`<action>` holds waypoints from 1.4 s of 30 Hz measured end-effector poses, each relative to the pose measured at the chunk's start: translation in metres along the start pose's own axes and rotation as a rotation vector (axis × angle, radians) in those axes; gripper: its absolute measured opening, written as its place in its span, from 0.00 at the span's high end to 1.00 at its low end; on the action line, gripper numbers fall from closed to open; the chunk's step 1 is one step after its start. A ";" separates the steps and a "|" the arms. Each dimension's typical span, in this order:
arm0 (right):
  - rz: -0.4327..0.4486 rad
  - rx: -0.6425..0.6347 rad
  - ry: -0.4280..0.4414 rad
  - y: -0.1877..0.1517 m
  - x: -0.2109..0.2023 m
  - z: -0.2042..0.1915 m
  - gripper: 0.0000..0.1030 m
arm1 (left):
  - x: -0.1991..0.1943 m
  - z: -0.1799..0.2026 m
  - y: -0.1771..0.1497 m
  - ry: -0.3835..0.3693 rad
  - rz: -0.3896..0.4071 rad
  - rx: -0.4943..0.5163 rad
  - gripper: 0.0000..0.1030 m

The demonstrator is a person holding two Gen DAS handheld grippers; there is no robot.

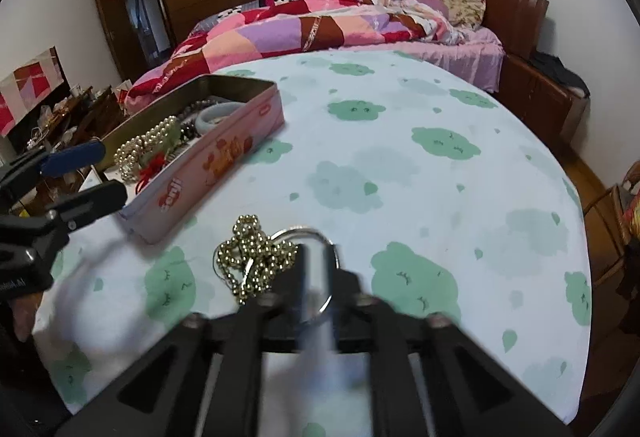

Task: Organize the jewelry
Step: 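Move the right tool to the gold bead chain with the ring, then grasp and lift the gold bead chain with the right tool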

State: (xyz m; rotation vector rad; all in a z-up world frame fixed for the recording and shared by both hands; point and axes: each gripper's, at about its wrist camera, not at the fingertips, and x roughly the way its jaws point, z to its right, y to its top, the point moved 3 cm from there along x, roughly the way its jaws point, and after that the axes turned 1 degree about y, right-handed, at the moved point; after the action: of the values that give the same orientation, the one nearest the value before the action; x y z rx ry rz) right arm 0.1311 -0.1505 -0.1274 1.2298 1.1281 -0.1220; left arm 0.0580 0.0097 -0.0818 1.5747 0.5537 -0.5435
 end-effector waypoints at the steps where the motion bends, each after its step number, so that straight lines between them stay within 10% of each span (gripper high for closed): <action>1: 0.001 -0.010 0.005 -0.001 -0.002 -0.002 0.33 | 0.000 0.000 -0.001 0.001 -0.004 0.001 0.32; 9: -0.006 -0.065 -0.010 -0.004 0.004 -0.014 0.24 | 0.004 -0.005 -0.004 0.014 -0.015 -0.025 0.32; 24: -0.036 -0.058 0.096 0.002 0.019 -0.027 0.93 | 0.007 -0.006 -0.001 0.014 -0.013 -0.025 0.32; 42: 0.213 0.047 0.008 0.034 -0.056 0.017 0.93 | 0.026 0.051 0.024 -0.047 -0.044 0.107 0.32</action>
State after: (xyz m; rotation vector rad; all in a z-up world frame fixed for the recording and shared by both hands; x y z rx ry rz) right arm 0.1350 -0.1765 -0.0653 1.3857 0.9988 0.0177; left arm 0.0930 -0.0416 -0.0835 1.6496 0.5320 -0.6505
